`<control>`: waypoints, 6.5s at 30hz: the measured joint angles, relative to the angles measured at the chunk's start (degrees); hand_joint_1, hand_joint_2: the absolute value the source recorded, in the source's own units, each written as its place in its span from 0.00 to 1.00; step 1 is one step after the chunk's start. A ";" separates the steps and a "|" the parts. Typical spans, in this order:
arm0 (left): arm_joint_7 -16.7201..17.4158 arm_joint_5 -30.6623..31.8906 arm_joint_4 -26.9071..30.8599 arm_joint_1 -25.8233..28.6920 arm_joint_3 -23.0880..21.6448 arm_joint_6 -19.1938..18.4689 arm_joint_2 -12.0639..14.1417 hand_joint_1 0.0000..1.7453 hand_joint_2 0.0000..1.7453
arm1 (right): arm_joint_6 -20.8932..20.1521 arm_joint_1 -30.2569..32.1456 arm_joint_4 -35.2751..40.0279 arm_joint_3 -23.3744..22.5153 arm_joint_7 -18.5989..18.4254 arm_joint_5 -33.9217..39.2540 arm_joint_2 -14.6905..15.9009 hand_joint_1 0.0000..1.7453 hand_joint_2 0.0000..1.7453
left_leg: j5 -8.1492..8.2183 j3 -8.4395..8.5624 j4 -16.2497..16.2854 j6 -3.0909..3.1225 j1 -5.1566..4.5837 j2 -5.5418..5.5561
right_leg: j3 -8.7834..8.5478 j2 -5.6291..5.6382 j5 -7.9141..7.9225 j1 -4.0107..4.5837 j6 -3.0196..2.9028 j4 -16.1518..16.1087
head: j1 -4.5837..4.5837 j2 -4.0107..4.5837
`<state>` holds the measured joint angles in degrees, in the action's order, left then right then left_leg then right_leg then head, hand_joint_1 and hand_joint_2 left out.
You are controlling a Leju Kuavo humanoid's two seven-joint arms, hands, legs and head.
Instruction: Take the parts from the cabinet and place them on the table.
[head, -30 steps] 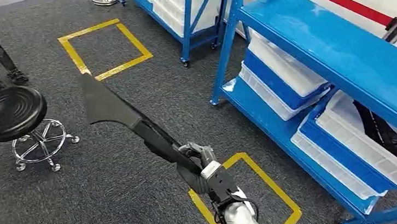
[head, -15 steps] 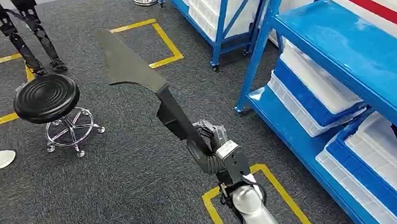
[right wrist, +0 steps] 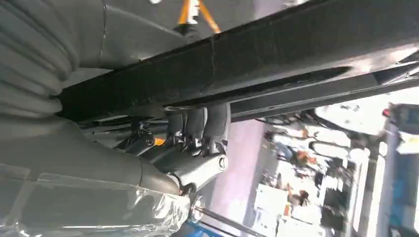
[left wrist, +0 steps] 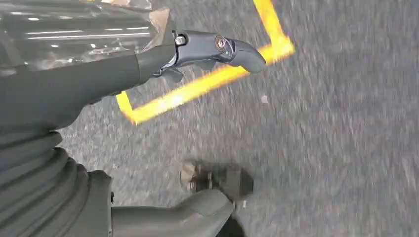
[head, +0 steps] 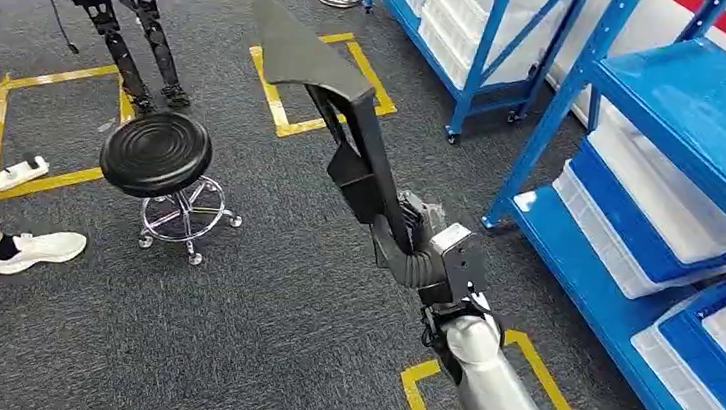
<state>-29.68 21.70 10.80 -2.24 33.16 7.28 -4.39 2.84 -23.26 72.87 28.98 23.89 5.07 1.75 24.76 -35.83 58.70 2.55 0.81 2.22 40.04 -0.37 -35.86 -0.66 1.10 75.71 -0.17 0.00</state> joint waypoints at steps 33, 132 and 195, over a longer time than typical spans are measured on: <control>0.85 0.24 -0.02 0.24 0.15 0.15 0.28 0.00 1.00 | -0.87 -2.32 0.18 -0.04 0.83 1.57 0.87 1.00 1.00 | -0.09 0.96 -0.74 0.19 -0.17 2.11 | -1.31 0.21 3.55 -0.16 1.06 -4.63 | -0.02 0.02; 1.35 2.54 0.09 0.13 3.06 -1.46 0.06 0.00 1.00 | -12.17 -22.31 5.58 10.90 -14.91 0.52 -4.98 1.00 1.00 | -0.67 -1.02 -0.11 -1.98 0.31 5.79 | -6.19 2.36 8.40 -0.88 -0.30 -16.06 | -0.83 0.02; 0.55 2.32 0.09 0.15 6.08 -2.36 -0.07 0.00 1.00 | -8.72 -26.28 -4.65 12.09 -9.64 3.26 -8.35 1.00 1.00 | -0.77 -1.09 0.06 -1.74 -0.92 -2.11 | -7.43 -0.98 7.98 0.50 -1.03 -17.32 | -1.42 0.02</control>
<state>-29.14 24.02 10.88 -2.09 39.23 4.92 -4.46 -5.88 -49.54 68.21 41.07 14.25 8.33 -6.60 23.99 -36.92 58.76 0.82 -0.11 0.12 32.60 -1.35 -27.88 -0.16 0.06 58.39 -1.60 0.02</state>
